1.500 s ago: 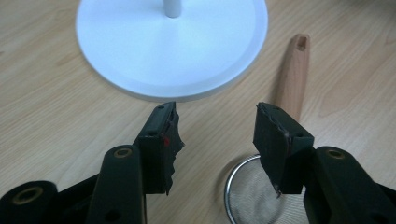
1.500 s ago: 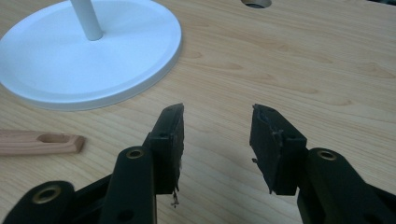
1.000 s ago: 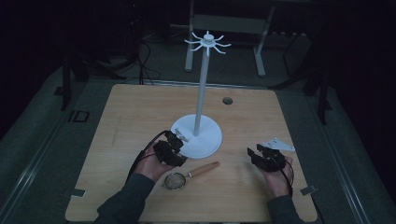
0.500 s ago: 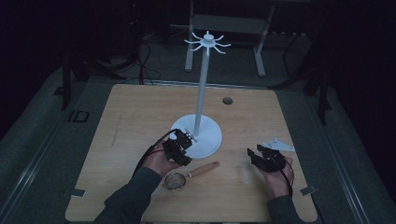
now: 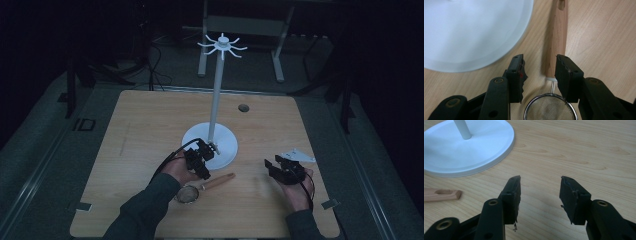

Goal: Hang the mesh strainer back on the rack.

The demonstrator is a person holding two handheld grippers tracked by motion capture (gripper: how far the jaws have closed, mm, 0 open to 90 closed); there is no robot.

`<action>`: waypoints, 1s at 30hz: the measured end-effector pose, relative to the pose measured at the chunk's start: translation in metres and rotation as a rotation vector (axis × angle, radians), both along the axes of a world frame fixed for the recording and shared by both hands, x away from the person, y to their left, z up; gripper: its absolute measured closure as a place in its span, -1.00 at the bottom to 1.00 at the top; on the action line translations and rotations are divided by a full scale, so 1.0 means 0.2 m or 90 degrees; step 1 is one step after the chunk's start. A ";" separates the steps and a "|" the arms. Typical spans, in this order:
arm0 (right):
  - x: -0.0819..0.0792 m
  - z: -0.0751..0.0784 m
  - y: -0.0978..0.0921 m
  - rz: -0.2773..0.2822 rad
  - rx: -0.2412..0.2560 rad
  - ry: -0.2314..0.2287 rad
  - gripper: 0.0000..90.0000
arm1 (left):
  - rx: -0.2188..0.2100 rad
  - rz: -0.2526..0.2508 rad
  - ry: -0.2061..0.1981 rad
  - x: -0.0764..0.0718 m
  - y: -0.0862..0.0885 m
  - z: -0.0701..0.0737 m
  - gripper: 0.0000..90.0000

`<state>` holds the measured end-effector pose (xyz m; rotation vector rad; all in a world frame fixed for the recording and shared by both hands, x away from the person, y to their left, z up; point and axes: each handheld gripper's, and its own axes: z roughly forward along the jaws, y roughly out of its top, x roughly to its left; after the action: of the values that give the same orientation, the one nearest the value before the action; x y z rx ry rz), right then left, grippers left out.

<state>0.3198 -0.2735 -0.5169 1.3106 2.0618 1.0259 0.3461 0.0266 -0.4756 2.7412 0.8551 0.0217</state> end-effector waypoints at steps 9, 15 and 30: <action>0.00 0.00 0.01 0.009 0.000 -0.003 0.12 | 0.018 -0.016 0.034 0.01 -0.04 -0.05 0.34; 0.00 0.00 0.01 0.011 0.001 -0.003 0.11 | 0.022 -0.021 0.056 0.02 -0.04 -0.07 0.37; 0.00 -0.01 0.01 0.016 0.001 0.000 0.11 | 0.045 -0.032 0.094 0.02 -0.09 -0.12 0.34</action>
<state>0.3192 -0.2717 -0.5185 1.2882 2.0834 1.0388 0.3505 0.0094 -0.5005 2.8585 0.8371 -0.1658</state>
